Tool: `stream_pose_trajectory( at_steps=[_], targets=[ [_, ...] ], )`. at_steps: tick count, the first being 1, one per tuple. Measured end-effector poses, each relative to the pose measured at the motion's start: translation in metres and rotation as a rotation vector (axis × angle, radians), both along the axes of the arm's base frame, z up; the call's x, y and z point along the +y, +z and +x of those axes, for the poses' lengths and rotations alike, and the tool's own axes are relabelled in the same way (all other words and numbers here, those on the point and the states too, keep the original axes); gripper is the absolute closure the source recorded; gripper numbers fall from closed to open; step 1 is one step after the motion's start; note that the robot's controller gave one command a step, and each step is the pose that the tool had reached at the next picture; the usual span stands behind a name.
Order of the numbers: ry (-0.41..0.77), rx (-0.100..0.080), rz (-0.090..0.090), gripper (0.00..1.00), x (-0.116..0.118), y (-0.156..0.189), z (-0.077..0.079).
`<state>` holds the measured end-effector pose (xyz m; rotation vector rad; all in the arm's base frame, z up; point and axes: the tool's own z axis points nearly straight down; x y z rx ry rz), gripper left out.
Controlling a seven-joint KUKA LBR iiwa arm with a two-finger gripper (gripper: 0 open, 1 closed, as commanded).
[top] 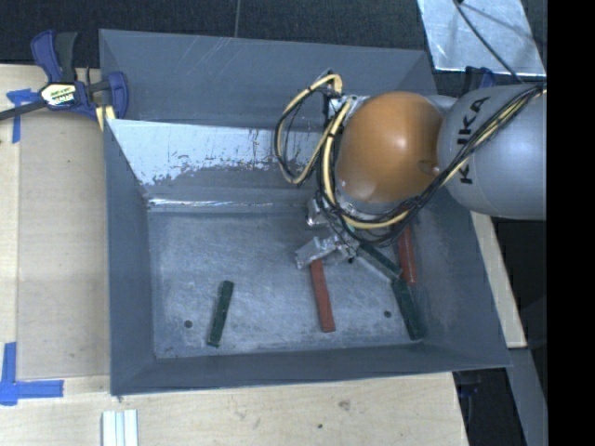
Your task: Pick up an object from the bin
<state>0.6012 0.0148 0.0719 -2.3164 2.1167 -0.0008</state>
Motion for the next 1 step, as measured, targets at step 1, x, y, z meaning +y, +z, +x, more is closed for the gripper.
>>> stream_pose_trajectory(
  at_steps=[1],
  targets=[
    [0.075, -0.006, -0.002, 1.00, -0.0035, 0.1423, -0.0039]
  ],
)
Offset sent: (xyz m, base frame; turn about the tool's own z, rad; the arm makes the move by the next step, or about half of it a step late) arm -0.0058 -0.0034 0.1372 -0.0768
